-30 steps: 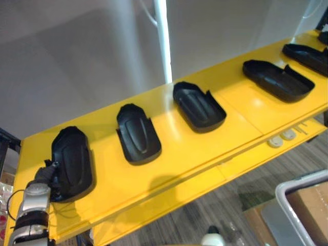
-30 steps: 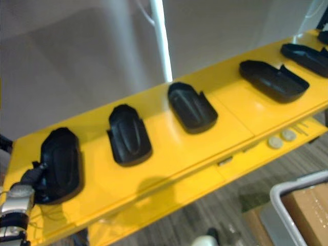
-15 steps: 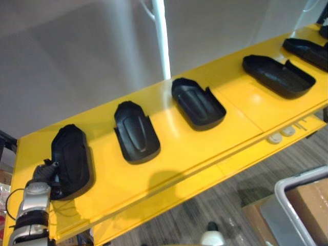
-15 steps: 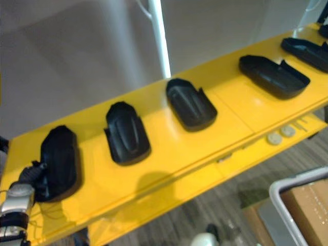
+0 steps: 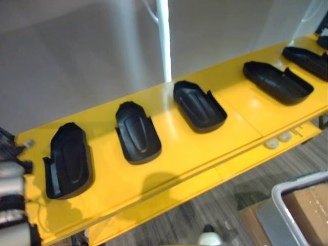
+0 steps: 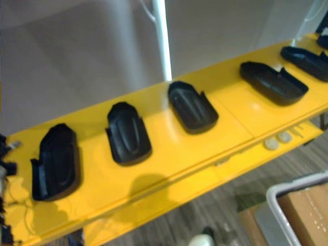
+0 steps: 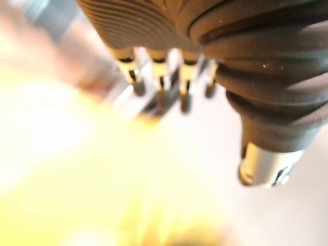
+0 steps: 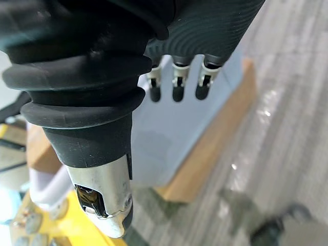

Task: Walk over and take plastic housings, then place them on the shelf

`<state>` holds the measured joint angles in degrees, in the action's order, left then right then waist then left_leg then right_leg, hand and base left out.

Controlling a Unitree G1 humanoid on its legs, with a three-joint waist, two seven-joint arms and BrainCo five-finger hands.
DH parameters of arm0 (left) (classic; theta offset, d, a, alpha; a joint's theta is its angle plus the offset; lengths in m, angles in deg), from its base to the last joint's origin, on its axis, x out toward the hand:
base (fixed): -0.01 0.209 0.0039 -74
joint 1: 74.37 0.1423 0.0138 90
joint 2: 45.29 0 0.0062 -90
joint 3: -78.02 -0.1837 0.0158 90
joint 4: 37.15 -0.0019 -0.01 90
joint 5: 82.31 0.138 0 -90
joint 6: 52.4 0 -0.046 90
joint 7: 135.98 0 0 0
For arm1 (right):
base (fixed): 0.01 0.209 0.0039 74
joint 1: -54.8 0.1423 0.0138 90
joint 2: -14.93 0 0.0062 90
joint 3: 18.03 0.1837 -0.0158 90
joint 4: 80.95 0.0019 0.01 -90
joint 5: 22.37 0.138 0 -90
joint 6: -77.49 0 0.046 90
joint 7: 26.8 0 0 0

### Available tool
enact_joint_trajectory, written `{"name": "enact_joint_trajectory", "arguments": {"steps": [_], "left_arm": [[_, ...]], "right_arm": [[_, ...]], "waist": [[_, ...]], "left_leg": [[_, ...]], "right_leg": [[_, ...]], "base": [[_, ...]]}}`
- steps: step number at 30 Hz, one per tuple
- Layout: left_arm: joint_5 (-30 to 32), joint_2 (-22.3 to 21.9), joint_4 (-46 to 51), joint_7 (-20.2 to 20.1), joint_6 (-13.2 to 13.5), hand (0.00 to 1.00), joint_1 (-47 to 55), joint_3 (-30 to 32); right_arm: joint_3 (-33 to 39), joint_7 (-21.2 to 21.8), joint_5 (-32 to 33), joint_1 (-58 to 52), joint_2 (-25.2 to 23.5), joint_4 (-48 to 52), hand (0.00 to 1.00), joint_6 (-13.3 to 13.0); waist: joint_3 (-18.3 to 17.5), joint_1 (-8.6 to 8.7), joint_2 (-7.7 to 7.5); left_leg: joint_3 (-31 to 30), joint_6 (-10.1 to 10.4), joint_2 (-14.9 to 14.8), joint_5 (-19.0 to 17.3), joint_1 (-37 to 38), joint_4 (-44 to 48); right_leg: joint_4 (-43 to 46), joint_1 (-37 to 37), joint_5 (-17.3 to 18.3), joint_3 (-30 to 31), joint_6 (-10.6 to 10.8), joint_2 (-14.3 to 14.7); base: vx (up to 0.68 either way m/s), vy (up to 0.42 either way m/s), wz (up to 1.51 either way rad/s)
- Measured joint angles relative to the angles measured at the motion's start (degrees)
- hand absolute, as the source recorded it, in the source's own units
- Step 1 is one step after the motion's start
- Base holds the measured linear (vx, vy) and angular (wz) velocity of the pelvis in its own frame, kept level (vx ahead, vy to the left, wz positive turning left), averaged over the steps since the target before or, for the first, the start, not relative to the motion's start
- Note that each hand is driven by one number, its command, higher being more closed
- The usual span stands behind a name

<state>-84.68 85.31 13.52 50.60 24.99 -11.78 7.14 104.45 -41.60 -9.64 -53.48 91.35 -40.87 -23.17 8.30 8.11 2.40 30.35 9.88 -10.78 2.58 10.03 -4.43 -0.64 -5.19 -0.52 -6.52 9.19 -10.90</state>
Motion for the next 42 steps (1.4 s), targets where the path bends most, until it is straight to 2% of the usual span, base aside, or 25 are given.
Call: {"name": "enact_joint_trajectory", "arguments": {"steps": [1,5,8,11,12,14,15,17,19,20,21,22,23,25,26,27,28,29,31,33,35,37,39,41,42], "left_arm": [[-0.1,1.7,2.4,0.0,0.0,0.0,-1.8,-0.2],[-4.1,3.0,6.8,-0.1,0.2,0.0,-6.2,-2.4],[-8.6,3.7,9.3,-0.3,1.6,0.0,-7.3,-2.7],[-18.6,3.7,23.1,-0.5,7.2,0.0,-7.5,-2.4],[-19.3,3.7,25.9,-0.4,8.6,0.0,-7.4,-2.1],[-20.0,3.5,36.2,-0.6,14.9,0.0,-5.0,0.1],[-20.2,3.2,38.5,-0.7,16.4,0.0,-3.9,0.9],[-22.6,-2.7,48.9,-1.2,22.1,0.0,1.2,4.1],[-22.7,-8.5,53.0,-1.3,25.8,0.0,4.8,5.4],[-22.0,-14.7,55.4,-1.0,29.5,0.0,8.6,6.1],[-21.4,-17.7,56.3,-0.8,30.8,0.0,10.6,6.6],[-19.2,-23.4,58.1,0.3,33.6,0.0,14.1,7.2],[-18.1,-26.2,59.0,1.2,34.9,0.0,15.8,7.2],[-7.5,-35.4,61.1,8.4,40.8,0.0,22.7,7.0],[-4.6,-36.9,61.5,10.6,41.8,0.0,24.1,6.9],[4.7,-38.9,62.5,17.5,43.3,0.0,26.2,6.9],[11.8,-39.6,63.7,23.5,44.9,0.0,27.9,6.9],[15.0,-39.6,64.3,26.7,45.4,0.0,28.5,7.0],[27.9,-39.6,67.1,41.8,47.1,0.0,29.4,9.2],[33.3,-39.6,68.0,51.6,47.5,0.0,29.8,12.9],[35.1,-39.6,67.6,64.2,47.0,0.0,29.8,19.2],[33.2,-39.2,64.4,72.5,46.5,0.0,29.7,23.7],[29.9,-38.7,59.2,77.4,45.5,0.0,29.8,26.1],[23.2,-38.2,50.7,82.8,44.6,0.0,29.8,29.1],[20.4,-38.1,47.3,84.1,44.6,0.0,29.9,29.9]], "right_arm": [[0.0,0.3,0.1,0.8,-0.5,-0.6,0.0,0.4],[-0.1,2.6,1.3,3.0,-0.3,-2.4,0.0,1.5],[-0.1,3.7,2.3,5.7,-0.2,-3.5,0.0,2.0],[-0.1,3.8,2.3,6.2,-0.3,-5.2,0.0,2.0],[-0.1,3.8,2.3,6.2,-0.4,-5.4,0.0,2.0],[-0.1,3.9,2.3,6.4,-0.6,-6.0,0.0,2.1],[-0.1,3.9,2.3,6.6,-0.6,-6.2,0.0,2.1],[-0.2,3.9,2.3,6.7,-0.8,-7.6,0.0,2.3],[0.0,3.8,2.3,6.6,-0.7,-7.8,0.0,2.8],[0.0,3.7,2.3,6.2,-0.6,-7.8,0.0,3.2],[0.0,3.6,2.2,6.0,-0.5,-7.8,0.0,3.4],[-0.1,3.6,2.2,5.5,-0.6,-7.9,0.0,3.8],[-0.1,3.6,2.1,5.2,-0.7,-7.9,0.0,4.0],[-0.6,3.3,2.1,4.6,-1.2,-8.7,0.0,5.0],[-0.7,3.2,2.0,4.5,-1.5,-9.0,0.0,5.1],[-1.4,2.8,2.0,4.4,-2.1,-9.0,0.0,5.4],[-1.8,2.3,1.7,4.4,-2.8,-9.0,0.0,5.6],[-1.8,2.2,1.3,4.4,-3.1,-9.0,0.0,5.6],[-3.6,2.2,1.0,4.4,-3.4,-9.1,0.0,5.5],[-4.4,2.2,1.0,4.8,-3.3,-9.0,0.0,5.5],[-4.6,2.2,1.0,5.1,-3.1,-9.0,0.0,5.5],[-5.7,2.2,1.1,5.2,-2.0,-9.5,0.0,5.6],[-6.0,2.2,1.2,5.8,-0.9,-9.7,0.0,6.0],[-6.9,2.2,1.3,6.3,0.5,-9.8,0.0,6.0],[-6.9,2.2,1.4,6.6,0.9,-9.8,0.0,6.1]], "waist": [[-0.4,-0.45,-0.03],[-1.7,-1.32,0.64],[-2.3,-2.0,1.17],[-3.1,-3.69,0.67],[-3.4,-4.15,0.56],[-4.8,-4.31,0.25],[-5.0,-4.31,0.24],[-6.3,-4.37,0.36],[-6.6,-4.75,0.59],[-6.8,-4.99,0.89],[-6.9,-5.13,1.0],[-6.9,-5.44,1.03],[-6.9,-5.72,0.92],[-6.9,-6.01,0.07],[-7.0,-6.13,-0.14],[-6.6,-6.57,-0.9],[-6.3,-7.28,-1.43],[-6.2,-7.31,-1.59],[-6.6,-7.42,-2.32],[-6.5,-7.61,-2.22],[-6.6,-7.86,-1.61],[-6.4,-9.05,-1.01],[-6.4,-9.77,-0.68],[-6.8,-10.39,-0.06],[-6.9,-10.6,0.02]], "left_leg": [[-0.1,0.0,0.1,0.0,0.0,0.0],[-1.6,0.0,0.1,0.0,0.0,-0.1],[-1.9,0.0,0.1,0.0,0.0,-0.1],[-3.0,0.0,0.1,0.1,0.0,-0.1],[-3.0,0.0,0.1,0.1,0.0,-0.1],[-3.2,0.0,0.1,0.1,-0.1,-0.2],[-3.3,0.0,0.1,0.1,0.0,-0.2],[-3.7,0.0,0.0,0.1,-0.1,-0.2],[-4.4,0.1,0.0,0.2,-0.2,-0.5],[-4.8,0.2,0.0,0.3,-0.2,-0.5],[-4.9,0.2,0.0,0.3,-0.1,-0.5],[-5.1,0.3,0.0,0.3,-0.2,-0.5],[-5.3,0.3,0.0,0.3,-0.2,-0.5],[-6.2,0.2,0.0,0.5,-0.9,-0.5],[-6.4,0.2,0.0,0.5,-1.0,-0.5],[-6.5,0.1,0.0,0.7,-1.1,-0.5],[-6.7,0.1,0.0,0.8,-1.2,-0.5],[-7.0,0.1,0.0,0.8,-1.2,-0.5],[-7.8,0.1,0.0,0.8,-1.3,-0.6],[-8.1,0.0,0.0,0.9,-1.4,-0.6],[-9.7,-0.2,0.0,1.5,-2.9,-0.6],[-11.0,-0.2,0.0,1.8,-3.3,-0.7],[-11.5,-0.1,0.0,1.8,-3.4,-0.7],[-12.3,-0.1,-0.1,2.2,-4.1,-0.7],[-12.4,-0.2,-0.1,2.3,-4.2,-0.7]], "right_leg": [[0.0,-0.1,0.0,-0.2,0.0,-0.1],[-0.1,-1.1,0.0,-1.5,0.0,-0.1],[-0.1,-1.3,0.0,-1.8,0.0,-0.1],[-0.2,-2.2,0.1,-3.2,-0.2,-0.2],[-0.2,-2.2,0.2,-3.2,-0.2,-0.2],[-0.5,-2.4,0.2,-3.6,-0.3,-0.2],[-0.6,-2.7,0.2,-3.9,-0.3,-0.2],[-1.1,-2.9,0.3,-4.3,-0.3,-0.2],[-1.0,-3.1,0.5,-4.6,-0.5,-0.3],[-0.9,-3.5,0.6,-5.0,-0.6,-0.2],[-0.9,-3.6,0.7,-5.1,-0.6,-0.3],[-0.9,-3.8,0.8,-5.4,-0.7,-0.3],[-0.9,-3.8,0.8,-5.6,-0.7,-0.3],[-0.9,-3.9,1.1,-6.4,-1.1,-0.2],[-0.9,-3.8,1.1,-6.6,-1.1,-0.2],[-0.7,-3.8,1.0,-6.7,-1.0,-0.2],[-0.5,-3.8,1.0,-7.1,-1.0,-0.2],[-0.3,-3.8,1.1,-7.2,-1.1,-0.2],[0.3,-4.0,1.5,-7.9,-1.8,-0.2],[0.3,-4.1,1.6,-8.2,-1.9,-0.3],[0.3,-4.1,1.6,-10.3,-2.0,-0.3],[-0.1,-4.7,1.7,-11.2,-1.9,-0.2],[-0.3,-5.2,1.8,-12.1,-1.8,-0.1],[-0.7,-5.3,1.8,-12.7,-1.5,0.0],[-0.9,-5.4,1.7,-12.9,-1.4,0.1]], "base": [[0.03,-0.004,0.04],[0.01,-0.013,0.16],[-0.02,-0.01,0.05],[-0.02,-0.018,0.16],[-0.01,-0.011,0.04],[0.0,-0.012,0.05],[0.0,-0.013,0.11],[0.0,-0.013,0.08],[-0.01,-0.016,0.12],[-0.01,-0.015,0.14],[-0.02,-0.016,0.12],[-0.01,-0.011,0.07],[-0.01,-0.013,0.12],[-0.01,-0.013,0.18],[0.0,-0.014,0.14],[0.0,-0.009,0.09],[0.0,-0.009,0.09],[0.0,-0.008,0.15],[0.0,-0.004,0.15],[-0.01,-0.004,0.14],[-0.02,-0.024,0.38],[-0.01,-0.021,0.29],[-0.02,-0.015,0.17],[-0.01,-0.016,0.18],[0.0,-0.015,0.14]]}}
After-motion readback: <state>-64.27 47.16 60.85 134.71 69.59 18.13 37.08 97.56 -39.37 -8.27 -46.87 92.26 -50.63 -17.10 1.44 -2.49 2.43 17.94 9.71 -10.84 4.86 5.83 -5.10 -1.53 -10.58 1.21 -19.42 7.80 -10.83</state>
